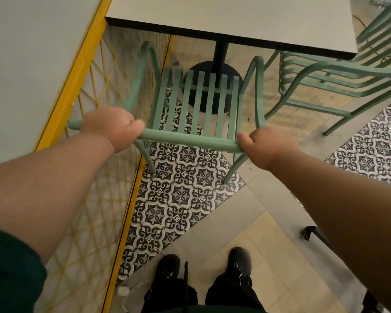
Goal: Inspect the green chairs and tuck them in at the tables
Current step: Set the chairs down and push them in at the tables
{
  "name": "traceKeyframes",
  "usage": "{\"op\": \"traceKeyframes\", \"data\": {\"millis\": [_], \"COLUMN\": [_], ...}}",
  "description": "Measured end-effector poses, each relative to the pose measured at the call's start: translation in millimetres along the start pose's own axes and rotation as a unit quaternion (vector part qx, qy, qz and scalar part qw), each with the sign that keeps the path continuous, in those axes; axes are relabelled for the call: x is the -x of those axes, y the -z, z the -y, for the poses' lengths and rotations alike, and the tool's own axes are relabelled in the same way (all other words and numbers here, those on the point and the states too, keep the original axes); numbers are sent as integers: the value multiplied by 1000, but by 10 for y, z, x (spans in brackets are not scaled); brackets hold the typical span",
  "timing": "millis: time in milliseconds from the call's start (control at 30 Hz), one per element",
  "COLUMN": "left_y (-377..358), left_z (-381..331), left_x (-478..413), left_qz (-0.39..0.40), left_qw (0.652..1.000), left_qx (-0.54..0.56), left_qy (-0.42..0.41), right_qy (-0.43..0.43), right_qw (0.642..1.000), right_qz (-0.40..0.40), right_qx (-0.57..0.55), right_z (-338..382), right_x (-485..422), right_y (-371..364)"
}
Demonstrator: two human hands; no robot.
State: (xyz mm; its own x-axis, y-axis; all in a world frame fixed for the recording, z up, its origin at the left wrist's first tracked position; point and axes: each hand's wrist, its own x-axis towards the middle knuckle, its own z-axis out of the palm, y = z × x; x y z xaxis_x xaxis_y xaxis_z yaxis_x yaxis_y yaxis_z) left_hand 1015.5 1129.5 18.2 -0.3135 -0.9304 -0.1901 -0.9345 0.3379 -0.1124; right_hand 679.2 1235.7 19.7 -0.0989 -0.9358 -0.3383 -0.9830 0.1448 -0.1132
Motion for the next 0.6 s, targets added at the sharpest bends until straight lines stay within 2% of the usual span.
{"op": "traceKeyframes", "data": {"millis": [333,600], "left_y": [14,43], "left_z": [129,115], "left_x": [-201,-216], "left_qz": [-14,6], "left_qw": [1000,1000], "left_qx": [22,2], "left_qy": [-8,28], "right_qy": [-11,-20], "right_qw": [1000,1000], "right_qz": [2,-4], "right_qx": [23,24], "right_z": [76,92], "right_x": [-153,-169], "right_y": [43,25]}}
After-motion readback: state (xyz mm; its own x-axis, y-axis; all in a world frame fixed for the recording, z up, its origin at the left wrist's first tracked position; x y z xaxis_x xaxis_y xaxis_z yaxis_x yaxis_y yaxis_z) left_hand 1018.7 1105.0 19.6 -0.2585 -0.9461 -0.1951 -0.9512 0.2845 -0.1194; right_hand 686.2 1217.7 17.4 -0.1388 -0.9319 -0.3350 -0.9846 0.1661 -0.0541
